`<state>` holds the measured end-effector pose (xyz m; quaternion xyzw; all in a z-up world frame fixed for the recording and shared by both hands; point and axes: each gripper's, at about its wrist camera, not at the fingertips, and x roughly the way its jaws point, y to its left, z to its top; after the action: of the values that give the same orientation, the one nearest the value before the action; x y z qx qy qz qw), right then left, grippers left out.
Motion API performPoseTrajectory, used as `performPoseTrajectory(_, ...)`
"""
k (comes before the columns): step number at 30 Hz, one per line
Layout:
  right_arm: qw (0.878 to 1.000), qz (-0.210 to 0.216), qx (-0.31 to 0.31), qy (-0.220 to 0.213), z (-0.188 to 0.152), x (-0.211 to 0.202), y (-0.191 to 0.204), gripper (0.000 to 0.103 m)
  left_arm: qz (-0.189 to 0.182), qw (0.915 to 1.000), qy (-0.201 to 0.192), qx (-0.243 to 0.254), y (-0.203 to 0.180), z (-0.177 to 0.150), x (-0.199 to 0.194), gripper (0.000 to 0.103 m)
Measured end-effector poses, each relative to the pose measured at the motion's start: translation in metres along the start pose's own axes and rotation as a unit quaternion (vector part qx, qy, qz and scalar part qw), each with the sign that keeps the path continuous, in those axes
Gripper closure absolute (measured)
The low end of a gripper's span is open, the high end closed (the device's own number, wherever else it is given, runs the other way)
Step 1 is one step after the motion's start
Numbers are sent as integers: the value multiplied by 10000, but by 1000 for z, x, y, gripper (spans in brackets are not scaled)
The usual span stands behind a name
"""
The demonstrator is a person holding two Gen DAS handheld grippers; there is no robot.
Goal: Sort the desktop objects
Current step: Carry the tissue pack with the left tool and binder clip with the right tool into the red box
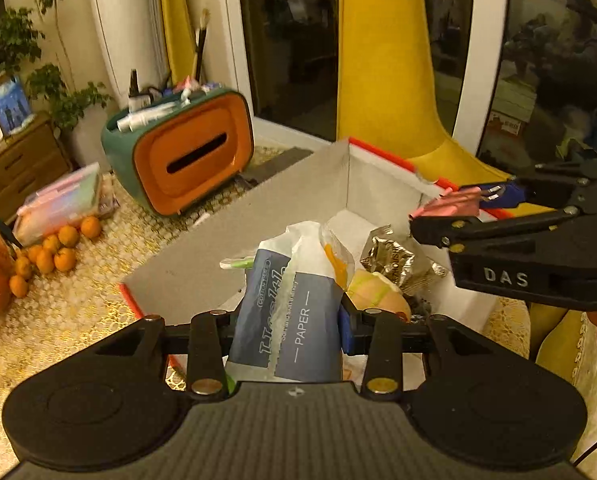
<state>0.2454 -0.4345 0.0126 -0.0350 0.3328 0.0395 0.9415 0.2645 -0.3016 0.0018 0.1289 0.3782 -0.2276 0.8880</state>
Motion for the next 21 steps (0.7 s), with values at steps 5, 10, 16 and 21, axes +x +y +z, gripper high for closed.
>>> performPoseTrajectory(5,9997,-46,88,234,9,31,-3,55,-25,9996,287,-68,4,3,24,65)
performPoseTrajectory(10,9986,-62,86,518,11,57,-2,55,12,9988,479,-117,9,2,44,65)
performPoseTrajectory(16,9969,-20,45,780,9,75,2,55,-8,9978,631,-212,17,0,58,64)
performPoseTrajectory(21,9957,64,60,921,6,83,4,55,-119,9964,775,-318,21,-2,66,64)
